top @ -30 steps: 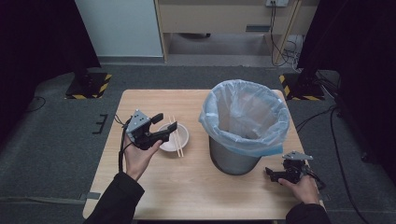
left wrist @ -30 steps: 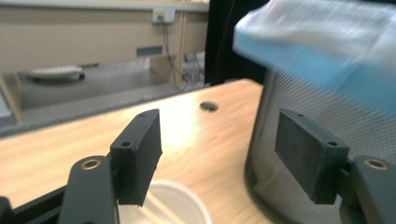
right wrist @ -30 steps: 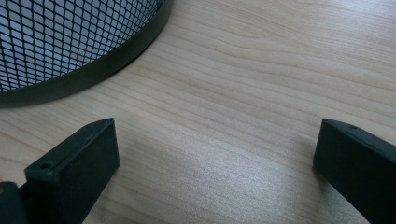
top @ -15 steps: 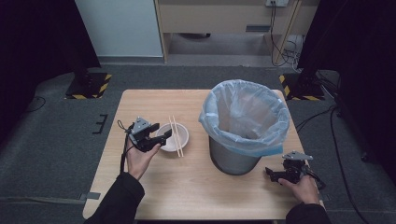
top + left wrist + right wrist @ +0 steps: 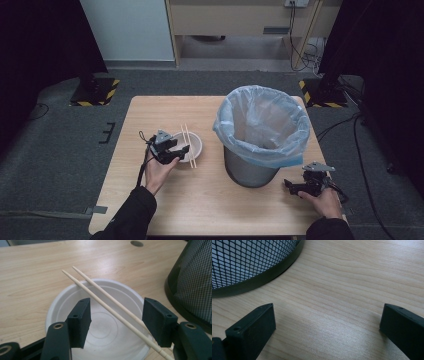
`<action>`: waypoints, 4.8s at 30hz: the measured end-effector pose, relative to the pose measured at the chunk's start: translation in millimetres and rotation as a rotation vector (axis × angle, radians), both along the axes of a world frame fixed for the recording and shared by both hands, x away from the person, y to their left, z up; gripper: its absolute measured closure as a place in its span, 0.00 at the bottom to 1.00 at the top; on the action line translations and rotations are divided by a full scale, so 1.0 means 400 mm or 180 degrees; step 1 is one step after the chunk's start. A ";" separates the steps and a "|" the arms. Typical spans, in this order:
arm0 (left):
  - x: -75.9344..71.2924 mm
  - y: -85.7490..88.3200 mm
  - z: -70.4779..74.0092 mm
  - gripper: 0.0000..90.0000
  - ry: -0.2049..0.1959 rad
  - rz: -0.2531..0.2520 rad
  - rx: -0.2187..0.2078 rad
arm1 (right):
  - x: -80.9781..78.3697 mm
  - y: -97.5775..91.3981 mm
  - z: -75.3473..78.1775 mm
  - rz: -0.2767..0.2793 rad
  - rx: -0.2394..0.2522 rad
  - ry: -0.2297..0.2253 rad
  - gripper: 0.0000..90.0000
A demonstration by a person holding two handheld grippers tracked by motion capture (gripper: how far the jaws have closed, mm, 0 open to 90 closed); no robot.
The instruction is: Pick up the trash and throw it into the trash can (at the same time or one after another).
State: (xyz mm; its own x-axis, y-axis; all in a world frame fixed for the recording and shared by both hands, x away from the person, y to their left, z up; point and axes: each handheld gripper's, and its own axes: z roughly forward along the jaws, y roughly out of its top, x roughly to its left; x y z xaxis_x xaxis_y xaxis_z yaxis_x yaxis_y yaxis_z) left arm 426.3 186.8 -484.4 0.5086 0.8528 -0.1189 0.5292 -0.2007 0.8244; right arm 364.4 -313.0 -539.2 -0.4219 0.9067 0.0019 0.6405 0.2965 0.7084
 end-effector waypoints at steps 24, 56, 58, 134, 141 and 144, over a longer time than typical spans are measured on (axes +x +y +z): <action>0.011 -0.004 -0.031 0.51 0.0186 0.0040 0.0229 | 0.000 0.001 0.000 0.0008 0.0004 0.0004 0.00; 0.014 0.031 -0.024 0.94 0.0353 0.0208 0.0337 | 0.000 0.001 0.000 0.0008 0.0004 0.0005 0.00; 0.014 0.032 -0.023 0.94 0.0361 0.0220 0.0342 | 0.000 0.001 0.000 0.0008 0.0004 0.0004 0.00; -0.092 0.068 0.262 0.95 -0.0898 0.0027 -0.0697 | -0.001 0.002 0.000 0.0029 0.0009 0.0007 0.00; -0.114 0.050 0.295 0.95 -0.1031 -0.0084 -0.0763 | -0.001 0.002 0.000 0.0029 0.0009 0.0007 0.00; -0.124 0.043 0.308 0.95 -0.1085 -0.0141 -0.0795 | -0.001 0.002 0.000 0.0030 0.0009 0.0007 0.00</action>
